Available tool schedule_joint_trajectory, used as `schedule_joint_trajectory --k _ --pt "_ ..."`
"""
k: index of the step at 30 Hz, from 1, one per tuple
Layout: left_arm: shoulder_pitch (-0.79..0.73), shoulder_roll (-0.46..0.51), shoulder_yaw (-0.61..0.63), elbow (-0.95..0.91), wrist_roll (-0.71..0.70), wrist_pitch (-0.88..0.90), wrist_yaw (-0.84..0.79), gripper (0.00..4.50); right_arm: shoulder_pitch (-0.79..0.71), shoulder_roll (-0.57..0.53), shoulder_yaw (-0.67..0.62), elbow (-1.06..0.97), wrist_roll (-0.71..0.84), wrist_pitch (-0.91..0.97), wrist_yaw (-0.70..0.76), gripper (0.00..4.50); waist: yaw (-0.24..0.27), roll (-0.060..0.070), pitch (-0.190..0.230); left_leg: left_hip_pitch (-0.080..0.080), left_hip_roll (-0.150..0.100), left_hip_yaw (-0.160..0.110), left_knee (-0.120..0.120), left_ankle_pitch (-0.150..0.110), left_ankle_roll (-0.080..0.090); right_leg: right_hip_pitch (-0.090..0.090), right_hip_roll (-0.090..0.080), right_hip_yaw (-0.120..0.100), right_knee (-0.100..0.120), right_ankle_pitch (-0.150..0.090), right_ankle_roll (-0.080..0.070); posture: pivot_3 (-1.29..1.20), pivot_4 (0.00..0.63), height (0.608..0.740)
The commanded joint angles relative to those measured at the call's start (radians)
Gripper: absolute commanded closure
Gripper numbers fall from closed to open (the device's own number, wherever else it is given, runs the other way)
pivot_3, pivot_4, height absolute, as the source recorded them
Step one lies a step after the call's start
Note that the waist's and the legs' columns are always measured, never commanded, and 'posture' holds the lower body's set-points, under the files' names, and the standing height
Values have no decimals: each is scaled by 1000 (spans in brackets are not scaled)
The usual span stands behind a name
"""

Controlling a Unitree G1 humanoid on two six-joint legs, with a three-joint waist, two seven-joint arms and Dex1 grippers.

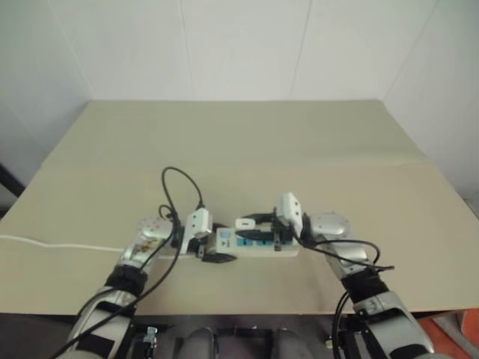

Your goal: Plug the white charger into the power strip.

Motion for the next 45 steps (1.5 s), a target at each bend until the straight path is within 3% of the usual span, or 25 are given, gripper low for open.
schedule_joint_trajectory --k 1,14,29,39,42,45 --pt "17 35 4 6 8 -2 -19 1176 36 -103 -23 129 -77 28 -7 3386 0 0 0 0 0 0 0 0 0 0 0 0 0 0 0 0 150 740" --pt "19 40 3 4 6 2 -18 1176 -52 -25 90 174 -105 47 -25 3386 -11 0 -1 5 1 0 0 0 0 2 1 2 2 0 0 0 150 740" --pt "13 40 6 17 5 -2 -19 1176 -2 -63 88 170 -92 70 4 3386 -12 -1 -3 7 2 1 -1 0 0 2 1 3 2 0 0 0 150 740" --pt "24 31 1 -1 7 1 -8 1176 -1 -64 66 54 -63 101 22 16 -11 -3 -5 6 2 0 -1 0 0 2 2 3 2 0 0 0 150 740" --pt "25 30 3 -6 6 4 -3 1176 16 -81 52 -21 -53 111 22 16 -10 -3 -5 5 2 0 -2 0 0 1 2 3 1 0 0 0 150 740" --pt "27 45 19 -33 -14 34 -11 169 43 -117 19 -115 -26 131 27 0 -9 -3 -5 3 2 0 -2 0 0 0 1 3 1 0 0 0 150 740"
